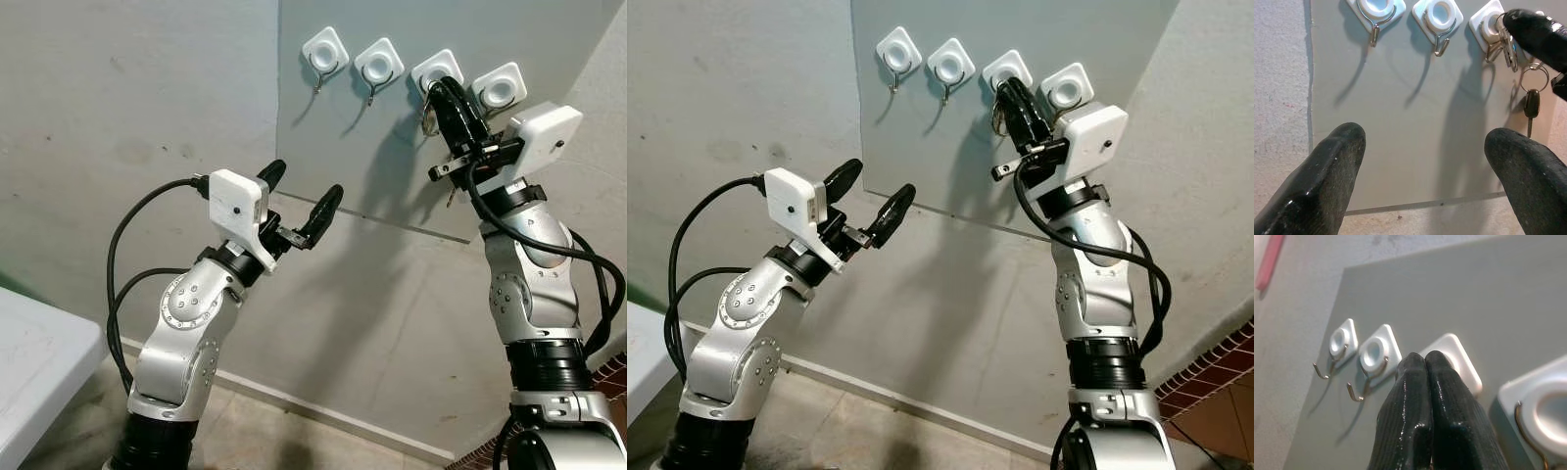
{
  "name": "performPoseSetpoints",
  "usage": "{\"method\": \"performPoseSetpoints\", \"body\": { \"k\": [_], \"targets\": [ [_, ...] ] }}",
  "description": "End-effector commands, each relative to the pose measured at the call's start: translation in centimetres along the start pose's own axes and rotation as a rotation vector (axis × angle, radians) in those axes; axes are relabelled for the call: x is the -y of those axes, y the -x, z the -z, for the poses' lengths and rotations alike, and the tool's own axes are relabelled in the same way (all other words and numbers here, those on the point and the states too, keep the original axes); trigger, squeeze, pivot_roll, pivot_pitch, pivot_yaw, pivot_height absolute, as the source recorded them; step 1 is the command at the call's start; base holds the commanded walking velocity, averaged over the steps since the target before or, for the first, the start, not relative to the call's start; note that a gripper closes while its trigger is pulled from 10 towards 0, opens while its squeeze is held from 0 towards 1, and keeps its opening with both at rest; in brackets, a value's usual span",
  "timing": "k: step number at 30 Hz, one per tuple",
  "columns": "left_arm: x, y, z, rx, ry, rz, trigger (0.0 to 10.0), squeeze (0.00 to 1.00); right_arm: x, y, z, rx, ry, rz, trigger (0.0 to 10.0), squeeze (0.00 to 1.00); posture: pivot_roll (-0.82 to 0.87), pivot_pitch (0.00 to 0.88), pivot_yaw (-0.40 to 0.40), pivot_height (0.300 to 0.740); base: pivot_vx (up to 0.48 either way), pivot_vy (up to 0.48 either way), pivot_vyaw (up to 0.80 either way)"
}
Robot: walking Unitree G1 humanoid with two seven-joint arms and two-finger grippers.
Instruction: Hang keys on a hook
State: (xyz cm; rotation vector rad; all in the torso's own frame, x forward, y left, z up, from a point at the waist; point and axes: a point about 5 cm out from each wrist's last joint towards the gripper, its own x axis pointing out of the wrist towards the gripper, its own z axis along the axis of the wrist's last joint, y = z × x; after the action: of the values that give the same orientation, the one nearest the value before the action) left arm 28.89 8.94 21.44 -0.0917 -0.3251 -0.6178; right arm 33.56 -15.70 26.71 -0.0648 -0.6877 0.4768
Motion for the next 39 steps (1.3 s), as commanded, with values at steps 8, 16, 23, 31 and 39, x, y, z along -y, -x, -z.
{"method": "performPoseSetpoints", "body": {
  "k": [8, 16, 23, 31, 39],
  "targets": [
    [0.2, -0.2, -0.2, 0.012, -0.013, 0.009, 10.0, 0.0, 0.3, -0.7, 0.3, -0.028, 0.031, -0.054, 10.0, 0.0, 0.04, 0.0, -0.074, 0.715, 0.0, 0.0, 0.0],
    [0.3, -0.3, -0.2, 0.016, -0.012, 0.013, 10.0, 0.0, -0.1, -0.6, 0.6, -0.038, 0.016, -0.086, 10.0, 0.0, 0.04, 0.0, -0.073, 0.715, 0.0, 0.0, 0.0],
    [0.3, -0.4, -0.3, 0.019, -0.014, 0.017, 10.0, 0.0, -0.6, -0.3, 0.9, -0.062, 0.022, -0.142, 10.0, 0.0, 0.04, 0.0, -0.073, 0.715, 0.0, 0.0, 0.0],
    [0.2, -0.3, -0.2, 0.016, -0.011, 0.011, 10.0, 0.0, -0.7, 0.3, 2.0, -0.144, 0.043, -0.166, 10.0, 0.0, 0.04, 0.0, -0.076, 0.715, 0.0, 0.0, 0.0],
    [0.1, -0.2, -0.2, 0.015, -0.01, 0.002, 10.0, 0.0, -1.1, 0.8, 2.8, -0.193, 0.021, -0.183, 10.0, 0.05, 0.04, 0.0, -0.077, 0.715, 0.0, 0.0, 0.0]
  ]
}}
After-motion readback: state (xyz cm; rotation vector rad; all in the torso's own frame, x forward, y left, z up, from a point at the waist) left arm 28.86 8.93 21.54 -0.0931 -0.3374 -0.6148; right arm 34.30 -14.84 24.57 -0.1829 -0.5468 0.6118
